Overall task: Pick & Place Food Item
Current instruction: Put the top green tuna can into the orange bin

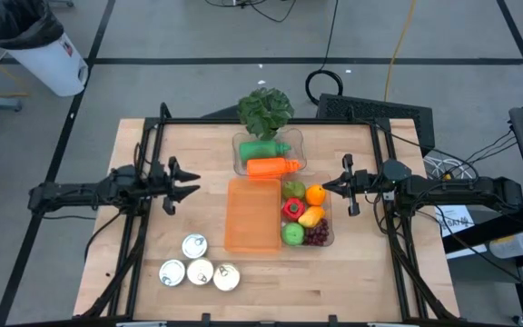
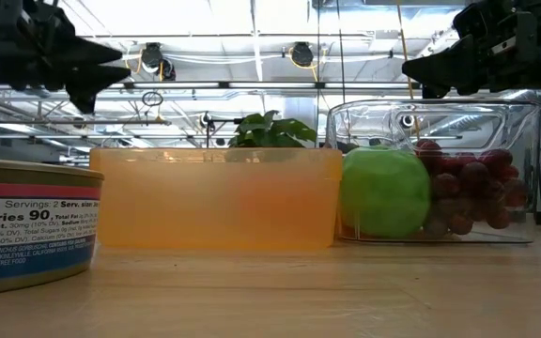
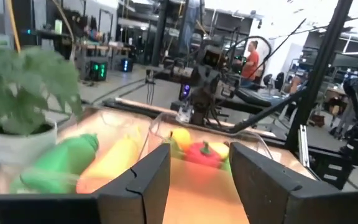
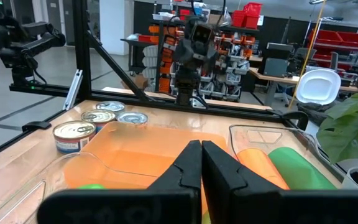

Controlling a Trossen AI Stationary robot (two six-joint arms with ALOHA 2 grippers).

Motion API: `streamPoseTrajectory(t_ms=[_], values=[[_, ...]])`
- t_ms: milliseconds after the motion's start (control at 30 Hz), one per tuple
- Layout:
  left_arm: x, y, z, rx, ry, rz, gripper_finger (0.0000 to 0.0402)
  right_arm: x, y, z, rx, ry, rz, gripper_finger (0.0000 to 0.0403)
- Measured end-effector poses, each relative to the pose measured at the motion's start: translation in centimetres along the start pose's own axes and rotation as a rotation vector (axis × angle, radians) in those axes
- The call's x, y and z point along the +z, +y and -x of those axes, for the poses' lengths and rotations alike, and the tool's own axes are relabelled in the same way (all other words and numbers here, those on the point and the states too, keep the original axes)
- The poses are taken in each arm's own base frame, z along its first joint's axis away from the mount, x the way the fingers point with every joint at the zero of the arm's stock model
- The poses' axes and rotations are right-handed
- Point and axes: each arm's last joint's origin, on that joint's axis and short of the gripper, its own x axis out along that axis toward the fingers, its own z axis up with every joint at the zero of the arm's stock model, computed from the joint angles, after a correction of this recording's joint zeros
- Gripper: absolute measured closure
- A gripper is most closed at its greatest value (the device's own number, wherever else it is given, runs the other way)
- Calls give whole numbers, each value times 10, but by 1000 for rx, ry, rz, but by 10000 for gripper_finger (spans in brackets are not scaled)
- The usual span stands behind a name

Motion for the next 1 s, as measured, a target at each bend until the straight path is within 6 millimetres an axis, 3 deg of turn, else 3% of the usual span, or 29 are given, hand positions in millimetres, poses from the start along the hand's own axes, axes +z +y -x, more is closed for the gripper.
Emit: streamPoseTrajectory(t_ms=[400, 667, 867, 1000], values=[[-4, 1, 0, 11, -3, 51, 243, 0, 0, 0, 0, 0, 0, 403], [1, 2, 0, 68, -63, 71, 230, 0, 0, 0, 0, 0, 0, 403], [-2, 10, 2, 326, -117, 258, 204, 0, 0, 0, 0, 0, 0, 403], [-14, 14, 1, 407, -29, 346, 171, 0, 0, 0, 0, 0, 0, 403]])
